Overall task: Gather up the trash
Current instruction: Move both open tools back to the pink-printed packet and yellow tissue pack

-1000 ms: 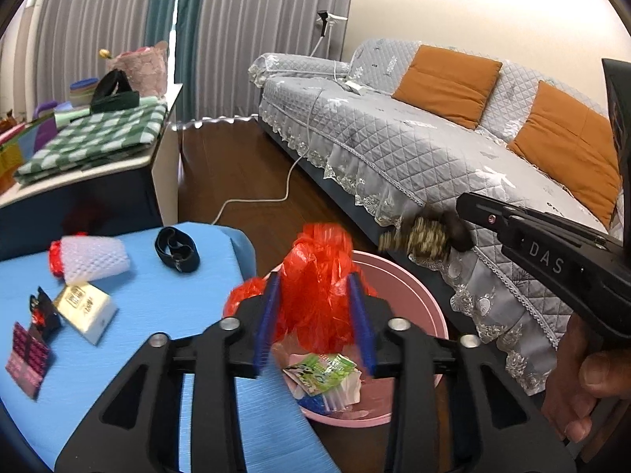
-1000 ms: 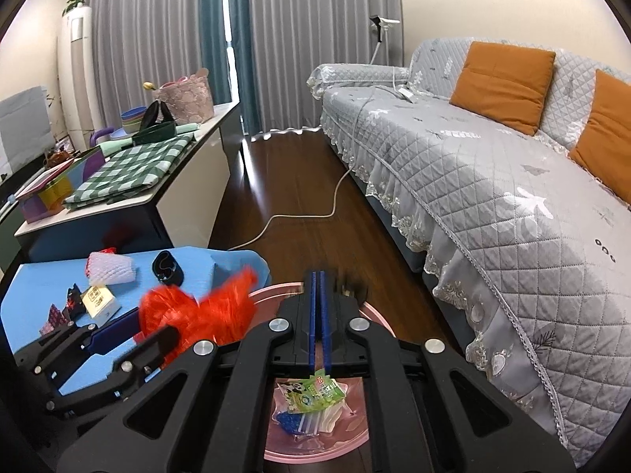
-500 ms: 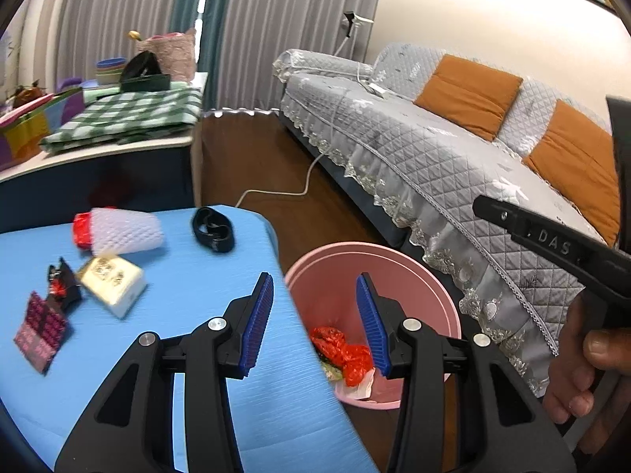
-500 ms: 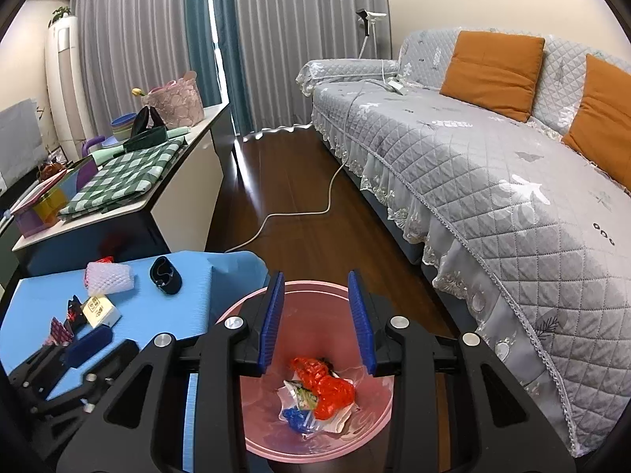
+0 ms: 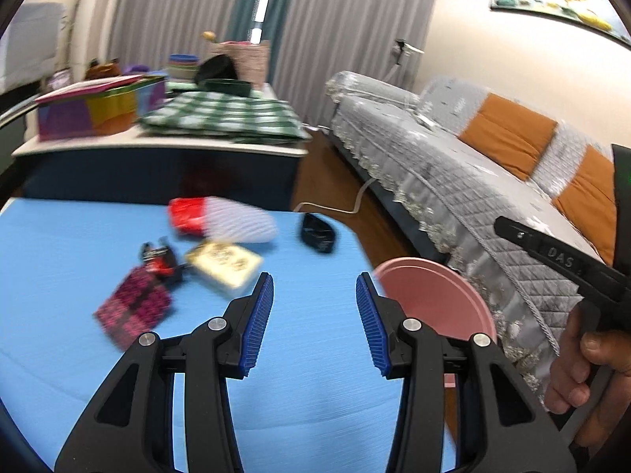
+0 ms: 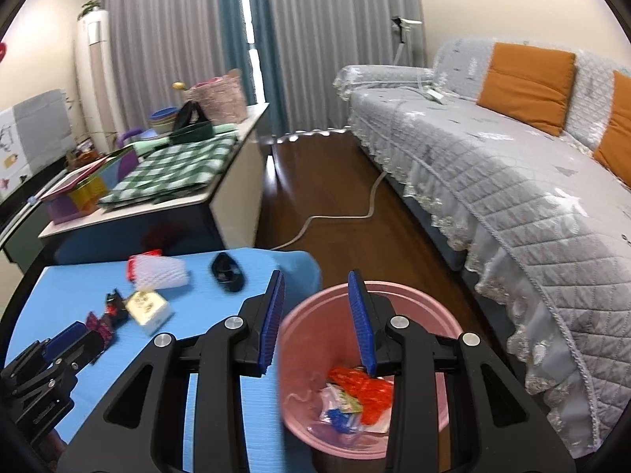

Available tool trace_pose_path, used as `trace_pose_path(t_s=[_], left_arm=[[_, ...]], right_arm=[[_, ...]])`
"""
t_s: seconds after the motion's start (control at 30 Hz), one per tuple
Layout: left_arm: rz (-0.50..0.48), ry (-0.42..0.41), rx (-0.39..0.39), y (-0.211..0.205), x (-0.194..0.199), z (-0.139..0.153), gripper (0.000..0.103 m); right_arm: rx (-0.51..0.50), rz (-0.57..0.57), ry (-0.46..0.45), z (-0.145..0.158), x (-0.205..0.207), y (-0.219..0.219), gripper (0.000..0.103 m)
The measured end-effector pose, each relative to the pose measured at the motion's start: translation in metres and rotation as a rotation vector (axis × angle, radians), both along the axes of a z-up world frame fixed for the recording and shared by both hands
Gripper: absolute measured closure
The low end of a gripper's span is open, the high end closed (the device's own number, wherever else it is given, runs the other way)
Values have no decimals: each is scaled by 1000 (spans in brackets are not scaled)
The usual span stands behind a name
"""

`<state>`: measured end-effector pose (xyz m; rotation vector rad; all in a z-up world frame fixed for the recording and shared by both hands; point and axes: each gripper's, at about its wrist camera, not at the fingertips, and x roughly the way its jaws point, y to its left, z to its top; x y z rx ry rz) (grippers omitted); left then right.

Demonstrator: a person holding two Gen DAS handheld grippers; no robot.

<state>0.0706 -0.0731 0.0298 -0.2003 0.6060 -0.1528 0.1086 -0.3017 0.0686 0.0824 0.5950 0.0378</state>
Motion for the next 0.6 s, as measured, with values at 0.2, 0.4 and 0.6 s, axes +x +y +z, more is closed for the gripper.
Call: trace_pose_path(t_s=[0.2, 0.4, 0.6], left_arm=[[111, 27, -17, 51, -6, -17, 60], [196, 46, -20, 93, -10, -30, 62], [269, 95, -49, 127, -5, -48, 62]], right_arm=[[-17, 108, 0, -8, 5, 54, 68], [0, 193, 31, -21, 19, 100, 68], [-15, 272, 50, -36, 34, 143, 57]])
